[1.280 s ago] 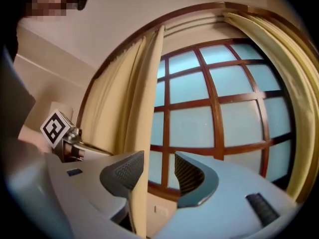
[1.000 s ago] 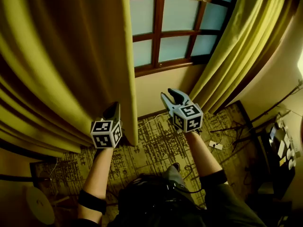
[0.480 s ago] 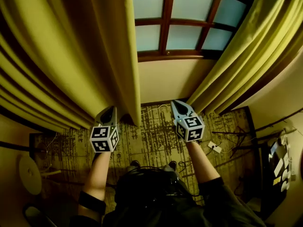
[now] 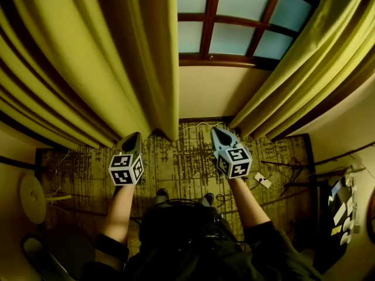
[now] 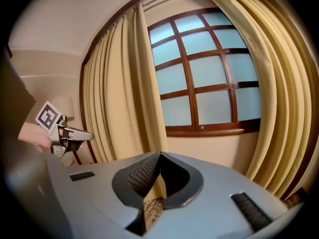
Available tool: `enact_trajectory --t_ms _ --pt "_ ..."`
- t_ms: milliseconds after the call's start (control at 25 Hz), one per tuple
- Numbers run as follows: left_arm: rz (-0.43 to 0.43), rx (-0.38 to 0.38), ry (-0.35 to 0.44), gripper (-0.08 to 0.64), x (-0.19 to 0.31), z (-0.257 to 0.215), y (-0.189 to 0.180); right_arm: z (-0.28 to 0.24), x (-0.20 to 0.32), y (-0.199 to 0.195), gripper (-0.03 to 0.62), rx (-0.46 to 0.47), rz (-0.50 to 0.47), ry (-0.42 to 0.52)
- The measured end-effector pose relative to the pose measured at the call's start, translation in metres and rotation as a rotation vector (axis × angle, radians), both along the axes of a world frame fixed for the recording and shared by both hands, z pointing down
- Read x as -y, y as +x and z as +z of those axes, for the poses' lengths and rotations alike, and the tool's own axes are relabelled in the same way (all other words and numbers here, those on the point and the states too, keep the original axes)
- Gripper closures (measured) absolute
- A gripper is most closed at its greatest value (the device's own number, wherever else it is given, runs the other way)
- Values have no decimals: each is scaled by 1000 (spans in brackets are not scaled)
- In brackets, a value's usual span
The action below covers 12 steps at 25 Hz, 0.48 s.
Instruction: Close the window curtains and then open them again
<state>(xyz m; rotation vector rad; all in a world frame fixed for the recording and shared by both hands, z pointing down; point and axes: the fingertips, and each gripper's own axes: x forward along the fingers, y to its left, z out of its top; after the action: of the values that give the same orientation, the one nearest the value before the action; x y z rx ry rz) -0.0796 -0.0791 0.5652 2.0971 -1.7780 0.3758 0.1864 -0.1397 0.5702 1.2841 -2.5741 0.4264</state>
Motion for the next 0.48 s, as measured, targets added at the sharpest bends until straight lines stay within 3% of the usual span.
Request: enact_trajectory --t_ms 480 --pt "-10 -6 -19 560 -12 11 -1 24 -18 1 592 0 -30 -53"
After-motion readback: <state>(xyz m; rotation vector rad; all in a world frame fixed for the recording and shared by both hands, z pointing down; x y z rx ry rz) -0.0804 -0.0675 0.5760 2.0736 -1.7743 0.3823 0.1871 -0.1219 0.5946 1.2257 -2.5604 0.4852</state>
